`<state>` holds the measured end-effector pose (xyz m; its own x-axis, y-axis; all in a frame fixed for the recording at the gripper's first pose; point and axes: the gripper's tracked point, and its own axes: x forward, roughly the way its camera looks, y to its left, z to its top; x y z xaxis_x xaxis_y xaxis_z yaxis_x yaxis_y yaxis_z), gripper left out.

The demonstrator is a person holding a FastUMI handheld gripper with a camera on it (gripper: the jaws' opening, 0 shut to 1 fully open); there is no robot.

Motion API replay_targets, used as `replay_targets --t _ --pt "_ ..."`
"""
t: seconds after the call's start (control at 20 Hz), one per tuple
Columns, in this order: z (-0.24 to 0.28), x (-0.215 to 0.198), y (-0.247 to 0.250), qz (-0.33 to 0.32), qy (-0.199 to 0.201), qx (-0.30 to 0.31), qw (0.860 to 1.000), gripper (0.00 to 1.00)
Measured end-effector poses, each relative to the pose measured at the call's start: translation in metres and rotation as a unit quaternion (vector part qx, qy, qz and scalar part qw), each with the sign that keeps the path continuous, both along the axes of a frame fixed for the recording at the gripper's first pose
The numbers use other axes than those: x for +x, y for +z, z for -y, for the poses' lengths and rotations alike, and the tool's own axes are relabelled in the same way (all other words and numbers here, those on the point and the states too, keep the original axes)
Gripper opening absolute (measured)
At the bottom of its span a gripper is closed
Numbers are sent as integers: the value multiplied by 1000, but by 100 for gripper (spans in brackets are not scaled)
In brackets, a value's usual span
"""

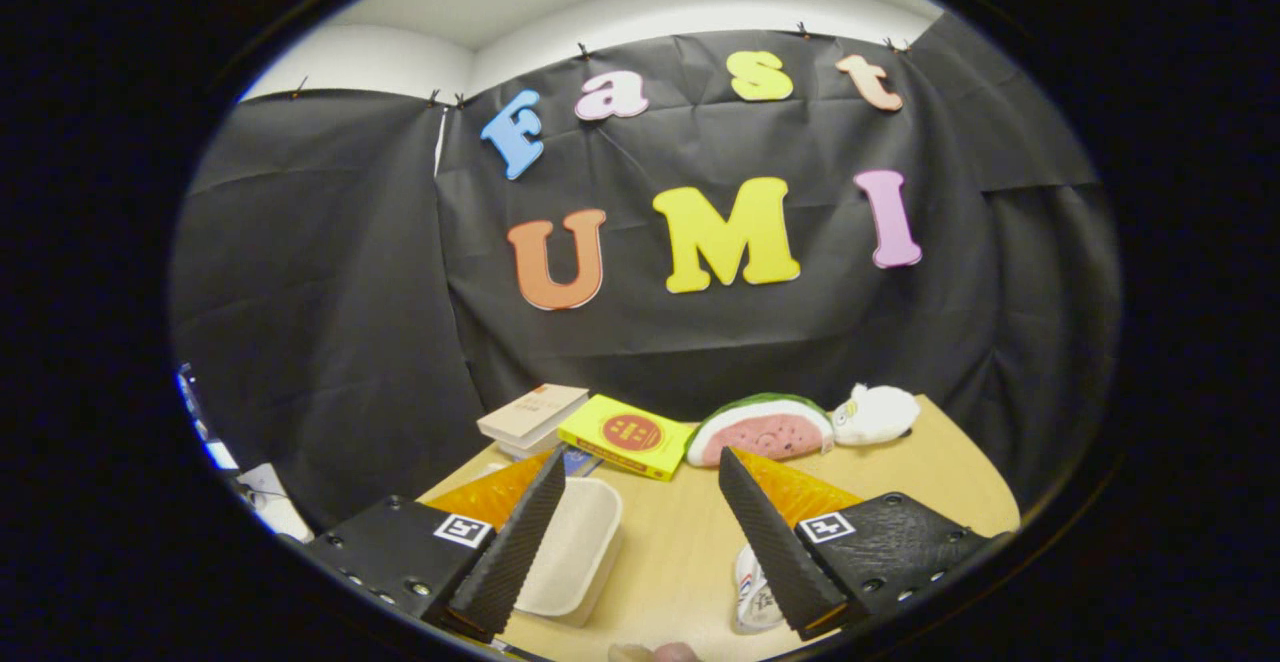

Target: Open the storage box then place both shoes into the box .Put the left shoe in first, then the right shoe, with the right side of both shoes facing outward in a uniform manner.

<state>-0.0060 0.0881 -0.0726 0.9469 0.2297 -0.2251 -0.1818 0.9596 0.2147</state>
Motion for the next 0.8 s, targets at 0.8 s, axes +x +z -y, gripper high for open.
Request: replay_targets --t 0.8 --pt "-95 19 -181 -281 59 212 934 95"
